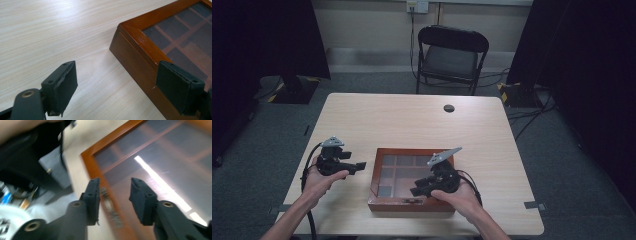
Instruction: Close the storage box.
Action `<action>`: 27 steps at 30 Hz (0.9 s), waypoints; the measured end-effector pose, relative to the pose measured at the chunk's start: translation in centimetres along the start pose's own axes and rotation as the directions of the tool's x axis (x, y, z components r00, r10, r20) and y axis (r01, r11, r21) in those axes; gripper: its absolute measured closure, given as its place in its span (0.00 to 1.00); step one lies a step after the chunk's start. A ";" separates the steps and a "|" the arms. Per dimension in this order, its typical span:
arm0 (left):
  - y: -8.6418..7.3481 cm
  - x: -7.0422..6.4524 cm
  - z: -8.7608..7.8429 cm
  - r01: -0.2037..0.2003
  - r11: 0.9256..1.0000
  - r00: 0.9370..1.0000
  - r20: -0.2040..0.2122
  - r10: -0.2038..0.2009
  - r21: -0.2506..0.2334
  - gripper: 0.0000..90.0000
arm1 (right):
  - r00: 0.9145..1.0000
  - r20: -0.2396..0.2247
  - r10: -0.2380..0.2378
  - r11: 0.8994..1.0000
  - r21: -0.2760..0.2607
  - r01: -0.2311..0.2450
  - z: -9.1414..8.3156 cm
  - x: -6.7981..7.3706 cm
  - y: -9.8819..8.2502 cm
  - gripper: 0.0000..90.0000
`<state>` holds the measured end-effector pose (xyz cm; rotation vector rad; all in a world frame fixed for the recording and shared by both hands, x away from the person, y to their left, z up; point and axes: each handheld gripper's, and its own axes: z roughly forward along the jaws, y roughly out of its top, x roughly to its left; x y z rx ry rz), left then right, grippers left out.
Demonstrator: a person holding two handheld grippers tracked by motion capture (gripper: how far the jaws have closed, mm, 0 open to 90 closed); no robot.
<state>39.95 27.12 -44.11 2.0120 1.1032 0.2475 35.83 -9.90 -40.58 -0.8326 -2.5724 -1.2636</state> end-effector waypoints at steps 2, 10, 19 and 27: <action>0.1 0.0 0.1 0.002 1.000 1.000 -0.001 -0.002 0.000 0.19 | 0.998 0.055 0.034 0.999 -0.044 -0.032 -1.3 -0.7 0.2 0.55; 0.0 0.9 0.0 0.022 1.000 0.999 -0.027 -0.021 0.021 0.19 | 0.964 0.233 0.130 0.986 -0.137 -0.100 -5.5 -4.2 -0.6 0.38; -0.5 2.1 0.1 0.011 0.997 0.996 -0.084 -0.005 0.081 0.20 | 0.857 0.447 0.255 0.966 -0.146 -0.211 -7.7 -8.8 -5.8 0.17; -2.3 3.8 1.5 0.050 0.981 0.993 -0.119 -0.028 0.188 0.19 | 0.723 0.605 0.334 0.937 -0.131 -0.323 -6.8 -11.5 -9.2 0.17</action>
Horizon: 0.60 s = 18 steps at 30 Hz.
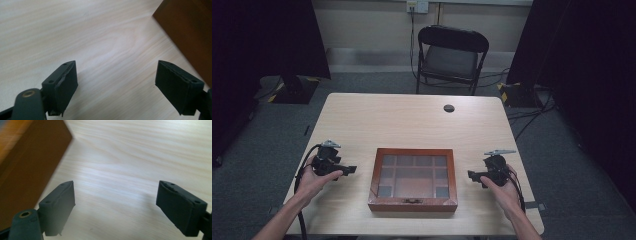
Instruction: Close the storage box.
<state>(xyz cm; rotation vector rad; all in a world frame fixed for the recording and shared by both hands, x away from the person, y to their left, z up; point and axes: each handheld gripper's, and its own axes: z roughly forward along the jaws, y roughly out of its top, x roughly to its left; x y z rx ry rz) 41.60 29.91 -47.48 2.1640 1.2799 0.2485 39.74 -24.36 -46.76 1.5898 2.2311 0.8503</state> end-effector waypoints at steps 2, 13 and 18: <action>-0.3 0.0 0.4 -0.023 0.999 1.000 -0.011 0.023 0.023 0.19 | 1.000 0.017 0.006 1.000 0.019 -0.006 0.5 -0.2 -0.2 0.17; -1.5 -0.9 1.8 -0.053 0.995 0.991 -0.131 0.042 -0.080 0.00 | 0.992 0.118 -0.052 0.997 -0.048 0.058 2.4 0.1 -1.3 0.00; -1.9 -0.5 2.2 -0.105 0.983 0.990 -0.111 0.088 -0.153 0.00 | 0.992 0.117 -0.048 0.989 -0.133 0.064 3.0 -0.2 -1.7 0.00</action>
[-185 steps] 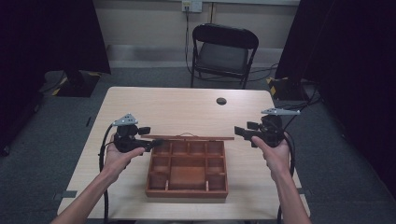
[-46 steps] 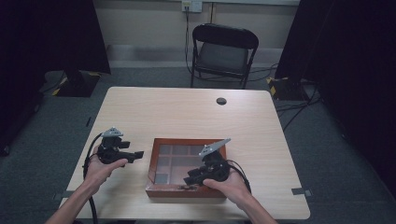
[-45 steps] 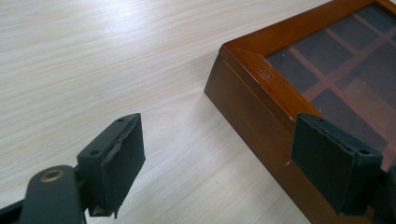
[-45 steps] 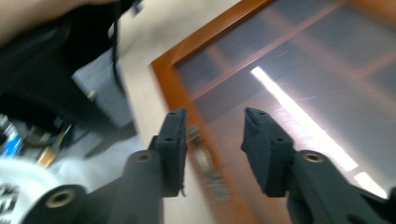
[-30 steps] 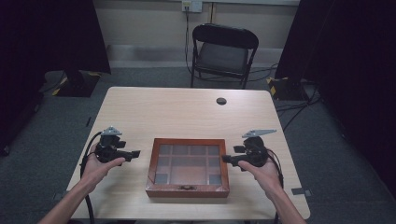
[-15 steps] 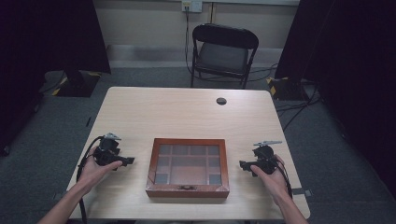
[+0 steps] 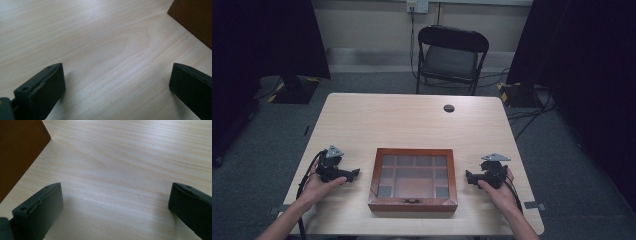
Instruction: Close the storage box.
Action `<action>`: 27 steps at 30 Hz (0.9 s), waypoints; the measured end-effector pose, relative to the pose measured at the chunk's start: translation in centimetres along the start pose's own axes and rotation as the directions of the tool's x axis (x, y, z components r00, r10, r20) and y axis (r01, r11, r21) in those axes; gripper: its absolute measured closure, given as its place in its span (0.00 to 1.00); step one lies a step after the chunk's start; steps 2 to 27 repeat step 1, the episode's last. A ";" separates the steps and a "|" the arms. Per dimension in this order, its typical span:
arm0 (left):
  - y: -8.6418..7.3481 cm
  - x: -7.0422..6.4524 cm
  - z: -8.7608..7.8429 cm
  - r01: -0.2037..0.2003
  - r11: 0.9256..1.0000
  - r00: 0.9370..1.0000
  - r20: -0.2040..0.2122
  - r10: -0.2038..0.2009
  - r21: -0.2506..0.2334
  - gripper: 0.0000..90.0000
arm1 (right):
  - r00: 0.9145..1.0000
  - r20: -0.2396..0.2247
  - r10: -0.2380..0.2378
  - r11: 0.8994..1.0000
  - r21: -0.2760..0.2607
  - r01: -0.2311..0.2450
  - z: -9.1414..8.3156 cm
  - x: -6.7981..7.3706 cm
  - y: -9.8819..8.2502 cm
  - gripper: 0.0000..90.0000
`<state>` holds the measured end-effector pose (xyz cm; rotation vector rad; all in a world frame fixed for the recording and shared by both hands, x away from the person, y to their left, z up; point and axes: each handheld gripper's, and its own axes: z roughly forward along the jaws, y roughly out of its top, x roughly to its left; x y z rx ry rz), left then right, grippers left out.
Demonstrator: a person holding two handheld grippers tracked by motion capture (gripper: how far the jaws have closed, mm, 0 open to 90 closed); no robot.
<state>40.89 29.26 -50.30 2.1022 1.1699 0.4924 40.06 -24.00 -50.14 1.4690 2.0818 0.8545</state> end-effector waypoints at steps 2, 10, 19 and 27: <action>0.0 0.0 0.0 0.001 1.000 1.000 -0.001 -0.001 -0.002 0.00 | 1.000 0.000 0.000 1.000 0.001 0.000 0.0 0.0 0.0 0.00; 0.0 0.0 0.0 0.001 1.000 1.000 -0.001 -0.001 -0.002 0.00 | 1.000 0.000 0.000 1.000 0.001 0.000 0.0 0.0 0.0 0.00; 0.0 0.0 0.0 0.001 1.000 1.000 -0.001 -0.001 -0.002 0.00 | 1.000 0.000 0.000 1.000 0.001 0.000 0.0 0.0 0.0 0.00; 0.0 0.0 0.0 0.001 1.000 1.000 -0.001 -0.001 -0.002 0.00 | 1.000 0.000 0.000 1.000 0.001 0.000 0.0 0.0 0.0 0.00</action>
